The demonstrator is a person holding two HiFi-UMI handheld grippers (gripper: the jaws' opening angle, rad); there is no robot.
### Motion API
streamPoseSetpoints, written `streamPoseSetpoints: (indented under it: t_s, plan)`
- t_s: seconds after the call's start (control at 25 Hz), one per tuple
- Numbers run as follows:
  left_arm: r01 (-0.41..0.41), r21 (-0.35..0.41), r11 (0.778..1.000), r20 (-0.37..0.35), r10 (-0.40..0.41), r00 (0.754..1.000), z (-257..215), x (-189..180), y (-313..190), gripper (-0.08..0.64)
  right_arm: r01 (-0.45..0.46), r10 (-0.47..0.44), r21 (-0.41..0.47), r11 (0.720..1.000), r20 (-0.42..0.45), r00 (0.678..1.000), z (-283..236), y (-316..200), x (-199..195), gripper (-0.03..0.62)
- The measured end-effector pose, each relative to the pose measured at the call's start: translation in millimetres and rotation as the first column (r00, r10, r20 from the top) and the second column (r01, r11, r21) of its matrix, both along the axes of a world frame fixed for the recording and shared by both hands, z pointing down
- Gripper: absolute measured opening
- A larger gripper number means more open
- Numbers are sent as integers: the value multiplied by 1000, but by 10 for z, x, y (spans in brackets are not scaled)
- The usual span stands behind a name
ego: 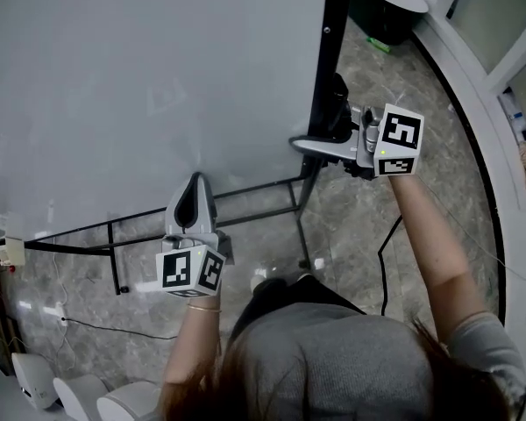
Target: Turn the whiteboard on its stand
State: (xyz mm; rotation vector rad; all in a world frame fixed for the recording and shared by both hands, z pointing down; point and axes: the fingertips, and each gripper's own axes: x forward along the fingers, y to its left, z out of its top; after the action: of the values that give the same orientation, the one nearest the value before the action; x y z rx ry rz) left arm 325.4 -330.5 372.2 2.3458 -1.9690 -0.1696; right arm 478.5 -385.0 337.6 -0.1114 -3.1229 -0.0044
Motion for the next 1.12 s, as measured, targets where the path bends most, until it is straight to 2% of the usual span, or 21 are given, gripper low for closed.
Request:
streamPoseSetpoints:
  t_s: [0.16, 0.24, 0.4, 0.52, 0.56, 0.72, 0.92, 1.04, 1.12]
  plan:
    - [-1, -1, 1000, -12, 1, 1000, 68, 5, 90, 2, -143, 143, -6, 990, 19, 990, 71, -55, 204, 173]
    - [-7, -13, 1000, -29, 7, 1000, 138, -8, 143, 2, -256, 255, 10, 967, 35, 966, 87, -66, 297, 181]
    - [-46, -31, 998, -52, 44, 998, 228, 38, 219, 2, -480, 477, 44, 876, 64, 876, 142, 42, 525, 148]
    - [-81, -28, 996, -54, 79, 995, 231, 151, 277, 2, -595, 590, 52, 802, 91, 803, 156, 241, 681, 58]
    - [-95, -25, 995, -50, 94, 994, 226, 206, 290, 2, -620, 613, 61, 782, 99, 784, 150, 313, 693, -3]
    - [-153, -11, 988, -27, 152, 988, 195, 457, 305, 2, -652, 648, 72, 755, 70, 759, 207, 558, 504, -3]
    - [-212, 4, 977, -24, 212, 977, 176, 708, 327, 2, -689, 693, -87, 719, 14, 721, 506, 730, 215, -3]
    - [-222, 9, 975, -22, 222, 975, 165, 793, 362, 2, -675, 683, -146, 723, 8, 730, 544, 821, 121, -3]
    - [-224, 9, 975, -20, 224, 974, 167, 844, 405, 2, -667, 675, -149, 730, 10, 737, 529, 862, 90, -3]
